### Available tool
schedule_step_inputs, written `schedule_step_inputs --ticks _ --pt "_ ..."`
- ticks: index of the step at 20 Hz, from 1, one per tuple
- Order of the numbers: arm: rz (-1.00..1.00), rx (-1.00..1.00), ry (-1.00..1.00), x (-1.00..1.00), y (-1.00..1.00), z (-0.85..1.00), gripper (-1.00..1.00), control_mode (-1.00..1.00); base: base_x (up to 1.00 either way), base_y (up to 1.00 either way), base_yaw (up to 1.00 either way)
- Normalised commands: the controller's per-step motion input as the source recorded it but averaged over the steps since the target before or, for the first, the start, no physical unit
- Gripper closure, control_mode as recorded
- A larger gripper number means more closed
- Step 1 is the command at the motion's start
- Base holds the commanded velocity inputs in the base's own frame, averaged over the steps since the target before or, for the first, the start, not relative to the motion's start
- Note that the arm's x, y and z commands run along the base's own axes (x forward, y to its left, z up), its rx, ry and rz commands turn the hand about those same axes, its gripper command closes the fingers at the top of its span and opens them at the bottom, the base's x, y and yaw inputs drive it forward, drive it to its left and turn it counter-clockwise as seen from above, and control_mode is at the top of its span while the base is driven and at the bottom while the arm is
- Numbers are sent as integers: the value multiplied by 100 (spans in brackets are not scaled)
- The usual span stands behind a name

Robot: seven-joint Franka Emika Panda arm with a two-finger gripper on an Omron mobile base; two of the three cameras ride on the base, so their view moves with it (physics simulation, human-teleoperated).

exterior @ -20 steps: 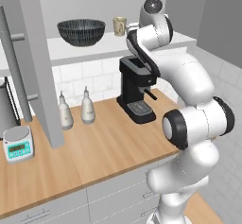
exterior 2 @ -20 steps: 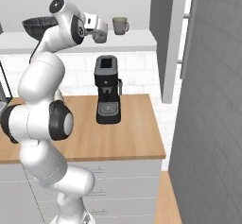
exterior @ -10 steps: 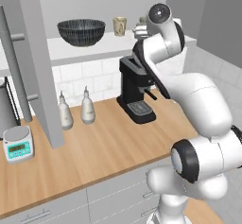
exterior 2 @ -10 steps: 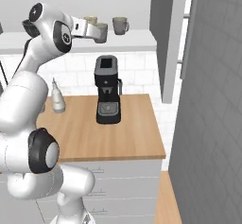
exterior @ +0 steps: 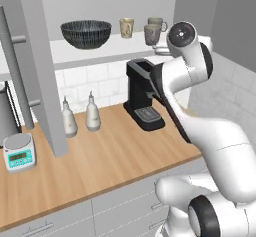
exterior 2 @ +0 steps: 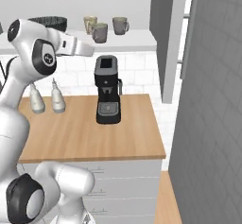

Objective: Gather all objects into one cabinet and sort the glasses and bowls to opposite sides.

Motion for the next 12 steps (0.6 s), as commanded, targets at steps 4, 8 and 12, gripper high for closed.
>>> schedule_step_inputs --ticks 4,8,12 --pt "-10 0 -10 -100 -14 0 -100 -100 0 0 0" --pt "-10 0 -13 -100 -11 0 -100 -100 0 0 0" --pt "-9 0 -14 -100 -10 0 -100 -100 0 0 0"
